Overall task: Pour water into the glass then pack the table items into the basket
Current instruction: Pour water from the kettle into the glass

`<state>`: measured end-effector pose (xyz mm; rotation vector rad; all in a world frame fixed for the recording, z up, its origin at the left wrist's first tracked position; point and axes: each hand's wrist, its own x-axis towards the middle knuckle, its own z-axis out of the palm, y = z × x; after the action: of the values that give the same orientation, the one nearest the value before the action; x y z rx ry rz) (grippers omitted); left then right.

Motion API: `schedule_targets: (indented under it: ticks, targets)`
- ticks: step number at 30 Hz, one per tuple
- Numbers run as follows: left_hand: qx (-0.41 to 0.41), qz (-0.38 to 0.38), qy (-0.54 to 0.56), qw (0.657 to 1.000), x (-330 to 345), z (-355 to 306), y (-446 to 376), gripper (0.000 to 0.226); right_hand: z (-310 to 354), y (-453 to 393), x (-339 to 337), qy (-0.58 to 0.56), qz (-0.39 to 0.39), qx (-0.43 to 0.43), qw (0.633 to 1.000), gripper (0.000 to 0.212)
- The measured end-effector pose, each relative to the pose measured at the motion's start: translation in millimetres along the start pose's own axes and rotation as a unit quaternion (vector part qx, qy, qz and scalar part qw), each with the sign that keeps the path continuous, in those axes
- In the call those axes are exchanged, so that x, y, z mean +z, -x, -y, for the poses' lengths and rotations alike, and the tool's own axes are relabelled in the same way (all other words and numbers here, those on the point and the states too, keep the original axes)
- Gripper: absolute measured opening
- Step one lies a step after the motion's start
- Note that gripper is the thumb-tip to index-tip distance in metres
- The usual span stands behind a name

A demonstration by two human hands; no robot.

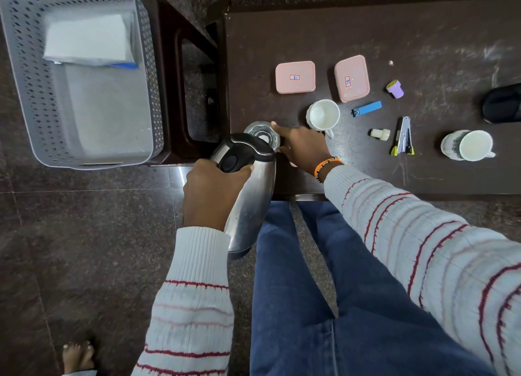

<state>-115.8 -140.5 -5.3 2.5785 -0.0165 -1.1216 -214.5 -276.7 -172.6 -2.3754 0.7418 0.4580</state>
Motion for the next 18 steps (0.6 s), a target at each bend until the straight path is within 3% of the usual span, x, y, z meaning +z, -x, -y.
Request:
schedule_targets:
  ticks: [18]
  targets:
    - [0.007,-0.013,-0.006,1.000,6.0,-4.8,0.7,0.049,0.4,-2.0,-0.9,0.013,0.008,0.003,1.000,0.054]
